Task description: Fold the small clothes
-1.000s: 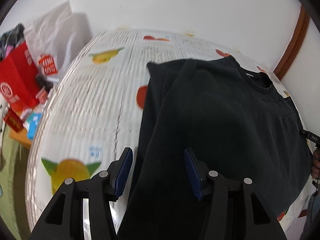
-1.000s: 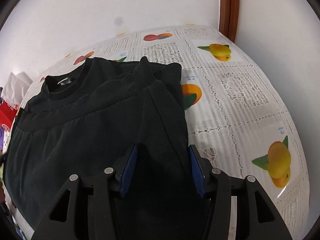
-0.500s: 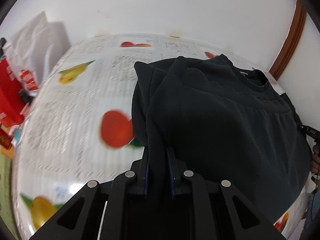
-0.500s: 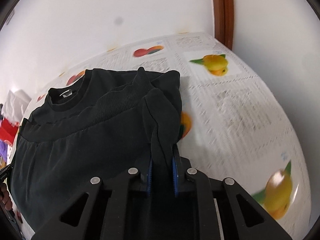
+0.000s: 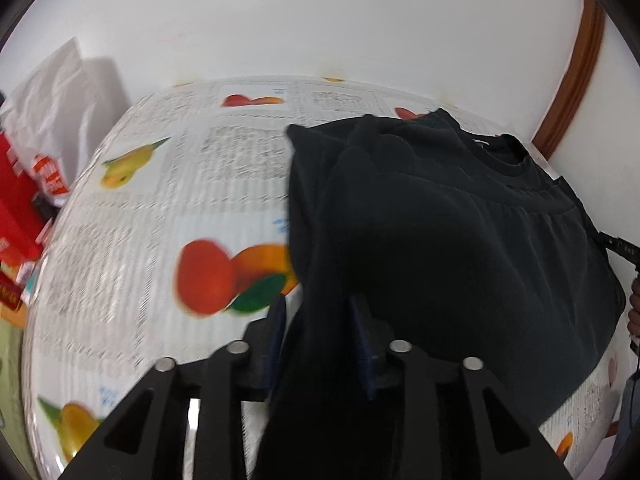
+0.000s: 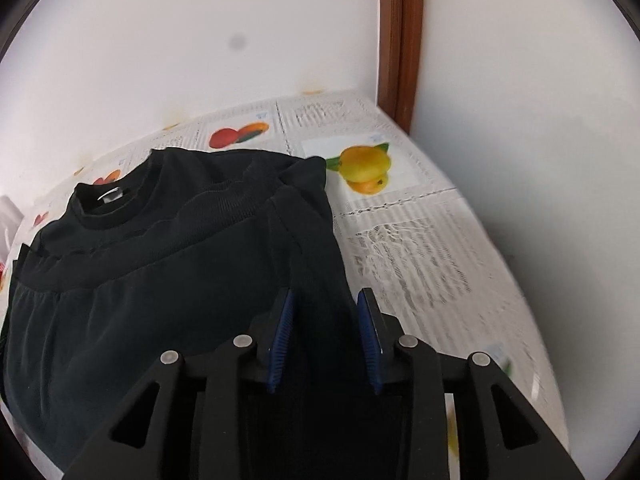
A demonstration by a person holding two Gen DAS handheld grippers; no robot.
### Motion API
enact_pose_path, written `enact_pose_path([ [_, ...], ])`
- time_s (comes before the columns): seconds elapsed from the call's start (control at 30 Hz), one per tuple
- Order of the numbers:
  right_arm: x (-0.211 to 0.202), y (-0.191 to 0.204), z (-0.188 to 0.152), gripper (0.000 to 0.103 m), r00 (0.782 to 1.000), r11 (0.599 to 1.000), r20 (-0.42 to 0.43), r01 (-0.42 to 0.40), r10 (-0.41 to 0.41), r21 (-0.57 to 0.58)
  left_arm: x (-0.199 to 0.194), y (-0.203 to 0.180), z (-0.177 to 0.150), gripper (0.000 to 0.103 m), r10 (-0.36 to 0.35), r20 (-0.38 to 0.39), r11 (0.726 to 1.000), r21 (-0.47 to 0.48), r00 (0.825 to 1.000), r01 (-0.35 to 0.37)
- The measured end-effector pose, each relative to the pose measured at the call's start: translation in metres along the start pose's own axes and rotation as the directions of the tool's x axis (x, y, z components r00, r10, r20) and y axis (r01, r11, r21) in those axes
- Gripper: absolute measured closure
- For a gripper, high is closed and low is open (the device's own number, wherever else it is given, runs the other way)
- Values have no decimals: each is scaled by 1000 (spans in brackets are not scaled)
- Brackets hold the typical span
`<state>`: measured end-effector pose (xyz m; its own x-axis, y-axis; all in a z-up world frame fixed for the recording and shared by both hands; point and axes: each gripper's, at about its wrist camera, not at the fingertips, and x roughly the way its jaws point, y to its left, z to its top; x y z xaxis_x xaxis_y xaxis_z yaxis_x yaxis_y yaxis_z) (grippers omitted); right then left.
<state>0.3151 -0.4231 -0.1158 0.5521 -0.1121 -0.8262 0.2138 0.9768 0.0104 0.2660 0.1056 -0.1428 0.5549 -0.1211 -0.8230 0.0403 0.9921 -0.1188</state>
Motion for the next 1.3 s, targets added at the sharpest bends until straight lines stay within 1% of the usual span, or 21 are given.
enact_pose_path([
  [0.07,-16,13,-8,66,1000,1000,15,5,-5,-18,-13,11,-9,64,9,11,1000,-24,1000,-8],
  [0.1,-25,24,-13,62,1000,1000,19,1,0,-27,-19,17,-15,62,26,10,999,-33,1000,-26],
  [0.13,-33,34,-18,60,1000,999,24,-10,10,-33,-27,25,-25,61,49,8,998,-39,999,-49],
  [0.27,-59,93,-42,59,995,992,41,-88,92,-88,-49,47,-54,59,114,14,992,-65,993,-113],
  [0.3,-66,113,-49,57,992,988,50,-109,115,-113,-56,56,-64,56,138,8,987,-80,990,-136],
  [0.37,-74,150,-61,55,984,974,47,-161,170,-157,-61,68,-77,54,153,-5,982,-107,988,-153],
  [0.43,-81,197,-76,55,969,949,26,-233,244,-211,-67,82,-92,53,157,-21,978,-133,987,-158],
  [0.5,-85,237,-88,55,956,923,15,-278,293,-265,-73,89,-103,51,172,-12,976,-137,985,-172],
  [0.57,-90,280,-104,55,943,892,14,-311,333,-327,-79,96,-112,48,196,7,971,-141,981,-193],
  [0.63,-92,313,-119,54,932,858,1,-334,363,-391,-80,99,-115,47,196,11,970,-148,981,-192],
  [0.67,-91,329,-127,54,933,846,-9,-330,360,-420,-80,101,-116,44,198,16,971,-144,980,-193],
  [0.73,-90,349,-142,44,947,839,9,-280,321,-466,-76,99,-115,42,219,19,968,-126,976,-215],
  [0.77,-94,355,-151,44,955,834,27,-244,296,-495,-75,100,-114,42,226,19,967,-123,974,-222],
  [0.83,-105,359,-166,44,959,818,40,-218,282,-532,-75,101,-114,40,221,26,968,-127,975,-216],
  [0.93,-117,361,-184,44,956,770,21,-221,291,-599,-72,103,-112,37,229,36,967,-123,973,-223],
  [0.97,-118,361,-188,44,956,760,22,-217,291,-613,-70,103,-111,36,234,40,966,-123,972,-227],
  [1.07,-120,372,-201,43,964,727,43,-169,263,-665,-68,105,-110,32,242,47,964,-129,969,-234],
  [1.13,-120,382,-208,37,969,702,55,-135,241,-699,-67,105,-111,29,249,59,962,-128,967,-240],
  [1.2,-124,391,-216,36,969,667,76,-103,234,-737,-67,107,-112,29,240,60,964,-135,969,-230],
  [1.27,-127,401,-224,37,966,620,70,-104,249,-778,-67,106,-112,29,245,57,963,-131,968,-236],
  [1.3,-128,406,-227,37,965,603,81,-91,251,-792,-67,105,-112,28,250,56,962,-129,967,-241],
])
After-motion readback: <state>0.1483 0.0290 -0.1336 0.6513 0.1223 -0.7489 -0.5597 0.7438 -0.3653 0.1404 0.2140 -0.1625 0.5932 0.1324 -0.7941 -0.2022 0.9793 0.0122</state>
